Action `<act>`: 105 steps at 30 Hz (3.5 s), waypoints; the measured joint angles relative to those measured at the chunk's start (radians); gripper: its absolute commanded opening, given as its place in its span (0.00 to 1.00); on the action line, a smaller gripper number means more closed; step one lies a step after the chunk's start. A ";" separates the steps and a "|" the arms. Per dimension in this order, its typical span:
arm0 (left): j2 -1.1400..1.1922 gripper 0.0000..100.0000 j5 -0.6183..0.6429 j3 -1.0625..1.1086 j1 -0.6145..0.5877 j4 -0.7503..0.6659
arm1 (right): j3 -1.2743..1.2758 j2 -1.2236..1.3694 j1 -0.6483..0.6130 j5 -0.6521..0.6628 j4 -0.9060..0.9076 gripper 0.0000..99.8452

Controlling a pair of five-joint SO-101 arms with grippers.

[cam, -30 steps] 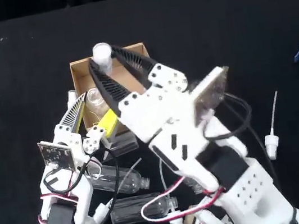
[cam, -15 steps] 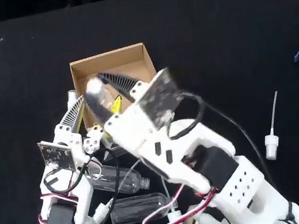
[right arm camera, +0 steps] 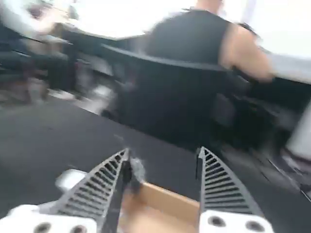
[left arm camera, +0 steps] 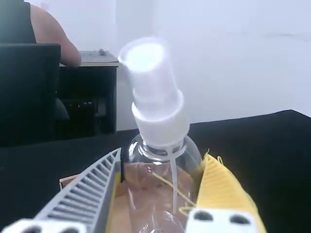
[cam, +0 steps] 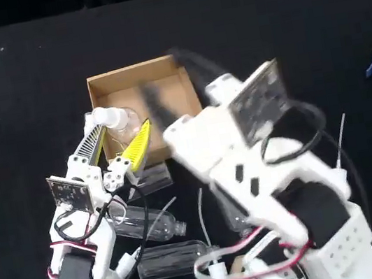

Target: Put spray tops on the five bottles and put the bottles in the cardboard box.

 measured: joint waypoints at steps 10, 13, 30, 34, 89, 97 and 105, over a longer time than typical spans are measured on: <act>0.000 0.03 0.000 0.000 -0.161 0.000 | 0.180 0.519 0.316 -0.092 -0.034 0.19; 0.000 0.03 0.000 0.000 -0.175 0.000 | 0.184 0.569 0.325 -0.120 -0.077 0.19; 0.000 0.03 0.000 0.000 -0.175 0.035 | 0.247 0.864 0.285 -0.143 -0.347 0.19; 0.000 0.03 0.000 0.000 -0.175 0.035 | 0.247 0.911 0.285 -0.143 -0.354 0.18; 0.018 0.03 0.012 -0.074 -0.175 0.095 | 0.304 0.838 0.325 -0.144 -0.084 0.19; 0.370 0.03 -0.025 -0.259 -0.178 -0.049 | 0.288 0.726 0.324 -0.144 -0.077 0.19; 0.971 0.03 -0.025 -0.614 -0.178 -0.068 | 0.354 0.496 0.368 -0.144 -0.077 0.19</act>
